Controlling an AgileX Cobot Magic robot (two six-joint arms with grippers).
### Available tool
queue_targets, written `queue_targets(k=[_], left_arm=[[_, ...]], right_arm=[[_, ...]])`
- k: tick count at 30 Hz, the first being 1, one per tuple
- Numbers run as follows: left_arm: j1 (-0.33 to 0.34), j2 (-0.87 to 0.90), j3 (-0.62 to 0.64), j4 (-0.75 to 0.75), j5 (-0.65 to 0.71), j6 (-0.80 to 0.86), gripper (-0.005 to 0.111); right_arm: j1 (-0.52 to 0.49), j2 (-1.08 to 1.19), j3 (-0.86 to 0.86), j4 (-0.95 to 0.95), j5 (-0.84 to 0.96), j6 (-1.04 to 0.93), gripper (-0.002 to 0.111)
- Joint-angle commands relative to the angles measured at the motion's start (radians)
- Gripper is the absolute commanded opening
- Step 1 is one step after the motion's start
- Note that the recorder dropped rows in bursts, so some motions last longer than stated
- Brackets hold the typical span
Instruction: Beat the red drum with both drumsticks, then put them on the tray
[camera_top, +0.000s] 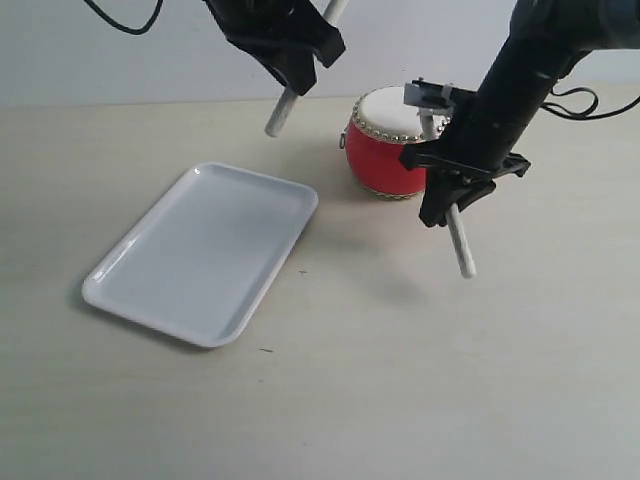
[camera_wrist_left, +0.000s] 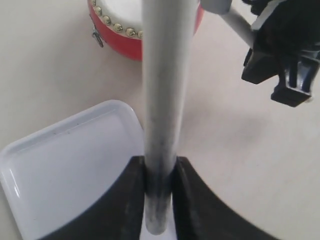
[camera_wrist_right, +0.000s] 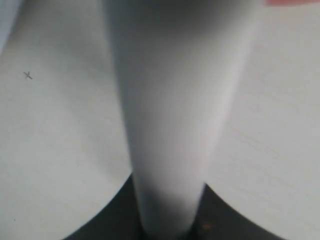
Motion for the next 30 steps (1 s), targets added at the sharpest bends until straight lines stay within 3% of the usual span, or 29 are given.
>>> queue_targets(k=[1, 6, 14, 21, 30], left_arm=[[0.0, 0.015, -0.002, -0.01, -0.003, 0.002, 0.0], [0.0, 0.162, 0.06, -0.049, -0.003, 0.016, 0.0], [0.0, 0.332, 0.063, -0.047, -0.003, 0.028, 0.0], [0.002, 0.169, 0.063, -0.044, -0.003, 0.03, 0.0], [0.033, -0.045, 0.089, -0.046, -0.003, -0.006, 0.0]], right_arm=[[0.0, -0.06, -0.005, -0.001, -0.003, -0.003, 0.0], [0.0, -0.238, -0.003, -0.135, -0.003, 0.067, 0.0], [0.0, -0.501, -0.003, -0.133, -0.033, 0.065, 0.0], [0.0, -0.525, -0.003, -0.129, -0.042, 0.062, 0.0], [0.007, -0.395, 0.002, -0.04, -0.003, 0.049, 0.0]])
